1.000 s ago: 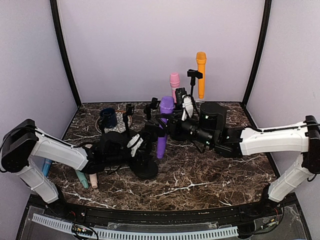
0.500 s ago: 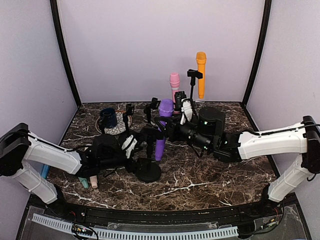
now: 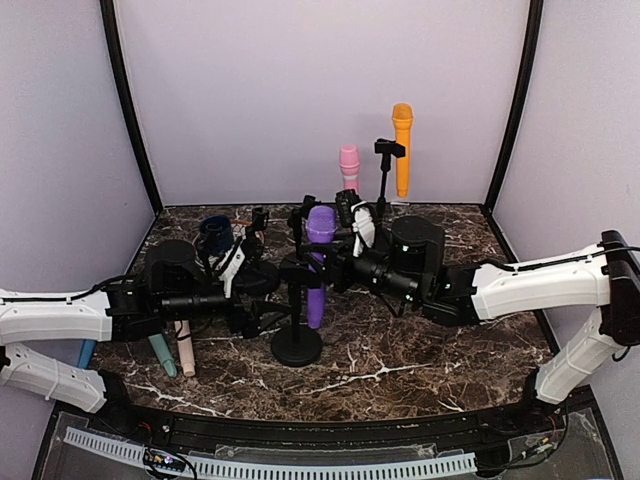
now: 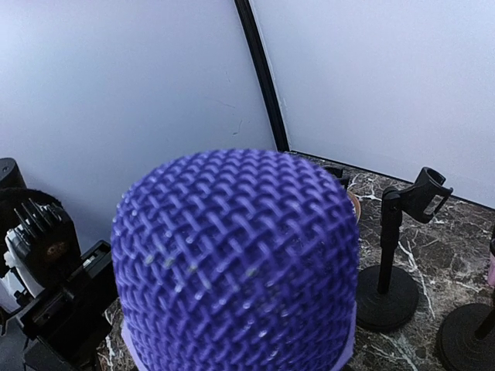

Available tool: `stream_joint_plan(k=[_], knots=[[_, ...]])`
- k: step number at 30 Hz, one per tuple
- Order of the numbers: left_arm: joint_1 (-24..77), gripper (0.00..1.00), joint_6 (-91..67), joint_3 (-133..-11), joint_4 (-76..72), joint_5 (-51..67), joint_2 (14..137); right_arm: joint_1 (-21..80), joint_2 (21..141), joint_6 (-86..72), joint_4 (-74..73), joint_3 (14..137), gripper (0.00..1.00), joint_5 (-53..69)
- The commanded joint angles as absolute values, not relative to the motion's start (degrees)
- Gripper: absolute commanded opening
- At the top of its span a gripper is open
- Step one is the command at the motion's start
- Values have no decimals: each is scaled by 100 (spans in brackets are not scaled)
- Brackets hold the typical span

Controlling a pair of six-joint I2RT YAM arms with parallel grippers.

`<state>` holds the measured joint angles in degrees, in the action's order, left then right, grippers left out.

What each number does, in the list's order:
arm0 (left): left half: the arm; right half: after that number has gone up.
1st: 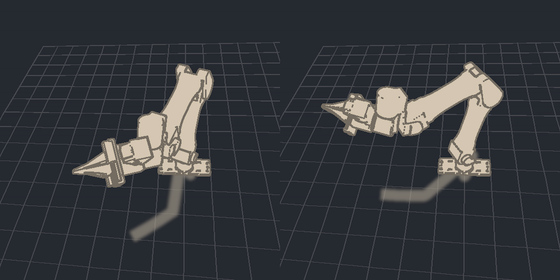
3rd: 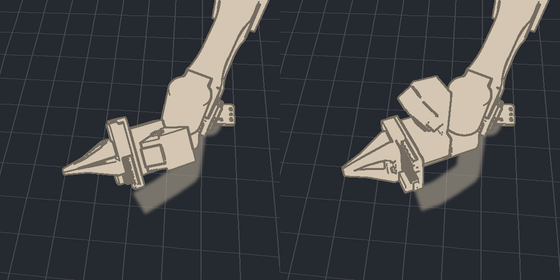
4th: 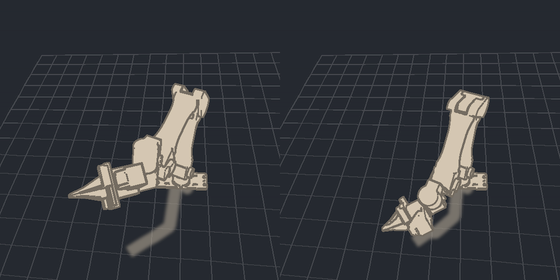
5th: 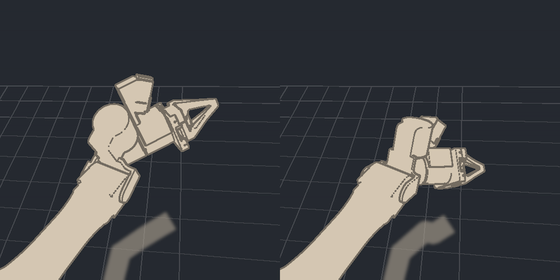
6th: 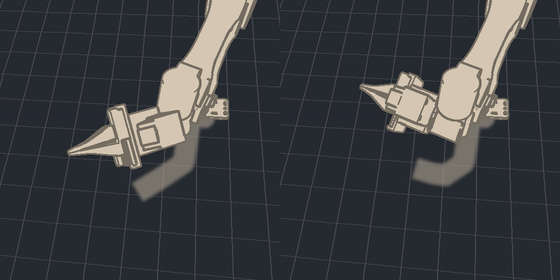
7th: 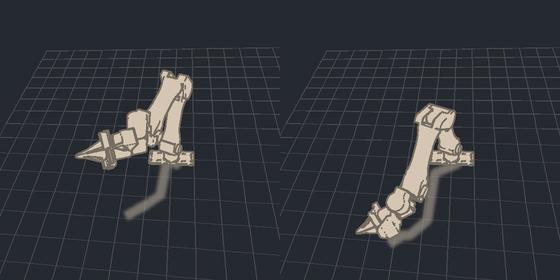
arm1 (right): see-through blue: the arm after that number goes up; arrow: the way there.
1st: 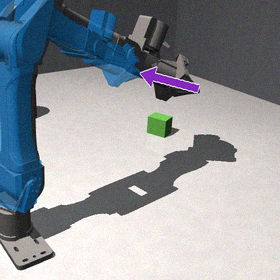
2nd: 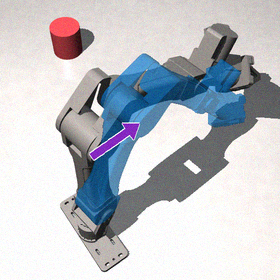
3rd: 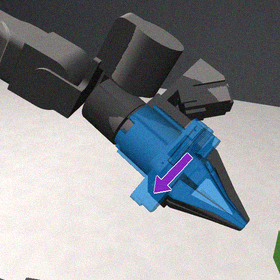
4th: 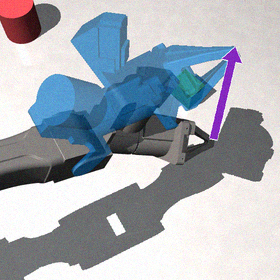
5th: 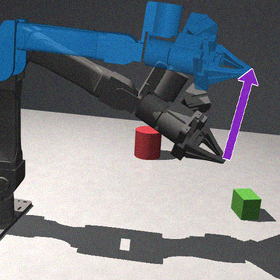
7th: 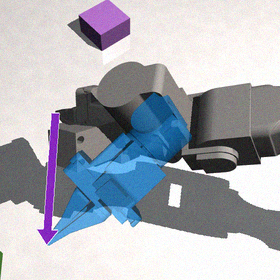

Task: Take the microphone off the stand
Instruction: Place the microphone stand with the microphone at the center of the board, then hold the microphone from the microphone stand.

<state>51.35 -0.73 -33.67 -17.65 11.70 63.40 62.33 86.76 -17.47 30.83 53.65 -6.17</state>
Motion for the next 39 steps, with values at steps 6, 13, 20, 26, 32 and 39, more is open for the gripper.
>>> stream_joint_plan(k=[6, 13, 20, 26, 32, 39], knots=[[4869, 87, 521, -4318, -104, 1839, 6192, 6395, 8644, -1502, 2667, 5566, 42, -269], [4861, 87, 476, -4369, -28, 2177, 6017, 6434, 8239, -1642, 2591, 5425, 80, -700], [4864, 87, 317, -4335, -27, 2142, 5834, 6586, 7960, -1738, 2405, 5474, 94, -1111], [4862, 87, 70, -4514, -58, 2040, 5941, 6599, 8206, -1588, 1285, 6343, 99, -1569], [4884, 85, -393, -4515, -378, 1786, 6116, 6588, 8719, -1462, 382, 7303, 99, -1732], [5210, 85, -420, -4641, -600, 1268, 6404, 6592, 9104, -1437, 20, 7835, 91, -1825]])
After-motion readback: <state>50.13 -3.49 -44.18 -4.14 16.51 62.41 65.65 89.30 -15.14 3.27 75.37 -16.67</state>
